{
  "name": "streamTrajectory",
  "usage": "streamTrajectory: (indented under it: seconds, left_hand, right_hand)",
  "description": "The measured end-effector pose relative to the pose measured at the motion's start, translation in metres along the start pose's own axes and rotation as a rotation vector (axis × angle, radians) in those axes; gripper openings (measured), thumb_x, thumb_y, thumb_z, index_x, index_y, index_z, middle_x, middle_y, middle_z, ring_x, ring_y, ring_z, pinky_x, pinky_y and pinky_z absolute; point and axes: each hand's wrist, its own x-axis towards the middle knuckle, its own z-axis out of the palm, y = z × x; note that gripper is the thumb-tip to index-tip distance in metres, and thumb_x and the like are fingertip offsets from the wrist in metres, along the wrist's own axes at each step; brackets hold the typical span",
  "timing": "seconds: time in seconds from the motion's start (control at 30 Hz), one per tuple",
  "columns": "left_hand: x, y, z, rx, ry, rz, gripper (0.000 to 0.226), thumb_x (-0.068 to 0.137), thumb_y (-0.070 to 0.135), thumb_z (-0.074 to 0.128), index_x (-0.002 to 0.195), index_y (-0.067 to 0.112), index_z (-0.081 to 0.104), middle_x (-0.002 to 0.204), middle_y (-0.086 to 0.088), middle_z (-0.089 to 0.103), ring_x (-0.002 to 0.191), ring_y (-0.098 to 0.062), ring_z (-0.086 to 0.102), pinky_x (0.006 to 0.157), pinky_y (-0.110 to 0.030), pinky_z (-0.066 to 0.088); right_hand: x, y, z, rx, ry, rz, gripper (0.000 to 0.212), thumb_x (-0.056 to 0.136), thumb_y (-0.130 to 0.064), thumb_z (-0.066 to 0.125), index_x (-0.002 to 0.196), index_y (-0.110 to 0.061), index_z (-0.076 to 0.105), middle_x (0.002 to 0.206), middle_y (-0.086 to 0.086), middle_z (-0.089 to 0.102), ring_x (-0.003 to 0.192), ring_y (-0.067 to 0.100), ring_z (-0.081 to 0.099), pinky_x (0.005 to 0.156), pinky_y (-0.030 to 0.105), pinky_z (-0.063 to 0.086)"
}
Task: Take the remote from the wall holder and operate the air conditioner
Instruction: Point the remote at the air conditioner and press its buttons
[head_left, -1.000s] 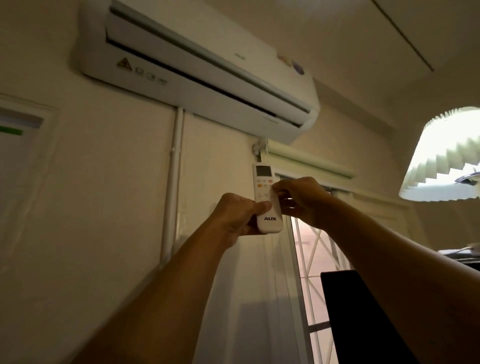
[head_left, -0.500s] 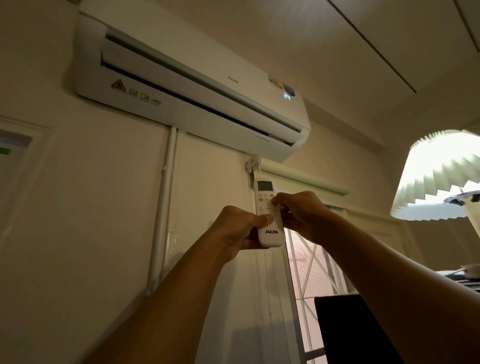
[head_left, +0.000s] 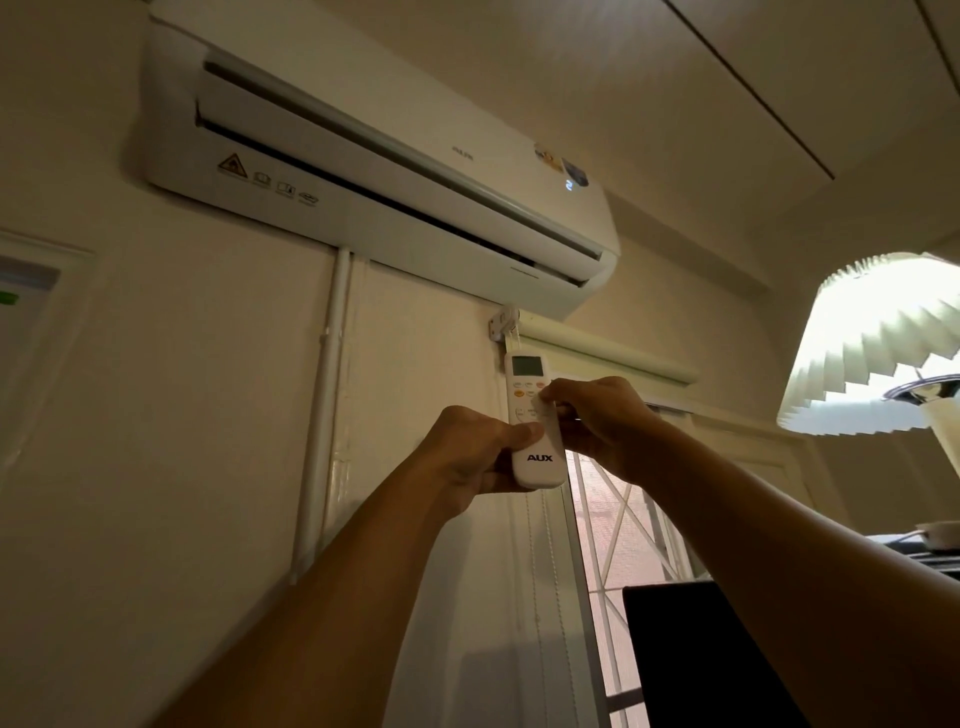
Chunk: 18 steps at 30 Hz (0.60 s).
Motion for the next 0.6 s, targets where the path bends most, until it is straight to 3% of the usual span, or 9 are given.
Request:
streamTrajectory:
  seconds: [0.2, 0.43, 0.6]
  left_hand:
    - [-0.001, 0.003, 0.002, 0.004, -0.003, 0.017, 0.026, 0.085, 0.011, 0.065, 0.108, 0.007, 0.053, 0.089, -0.011, 0.067, 0.089, -0.032, 0.067, 0.077, -0.046, 0.058]
    - [0.001, 0.014, 0.01, -0.018, -0.037, 0.032, 0.021, 0.085, 0.011, 0.066, 0.102, 0.007, 0.054, 0.086, -0.011, 0.068, 0.076, -0.025, 0.068, 0.067, -0.04, 0.059]
    - [0.003, 0.017, 0.019, -0.04, -0.05, 0.035, 0.026, 0.083, 0.01, 0.068, 0.105, 0.002, 0.057, 0.088, -0.014, 0.07, 0.079, -0.028, 0.07, 0.069, -0.041, 0.061]
  right_hand:
    - [-0.001, -0.004, -0.001, -0.01, 0.02, -0.001, 0.015, 0.089, -0.013, 0.062, 0.095, -0.001, 0.057, 0.091, 0.014, 0.068, 0.083, 0.028, 0.07, 0.075, 0.038, 0.059]
    - [-0.007, -0.02, -0.009, -0.008, 0.043, -0.03, 0.014, 0.088, -0.012, 0.062, 0.095, -0.001, 0.058, 0.089, 0.013, 0.068, 0.079, 0.026, 0.07, 0.068, 0.034, 0.059]
    - [-0.01, -0.027, -0.017, -0.043, 0.084, -0.037, 0.007, 0.089, -0.013, 0.061, 0.089, -0.007, 0.058, 0.087, 0.011, 0.067, 0.077, 0.024, 0.069, 0.066, 0.033, 0.058]
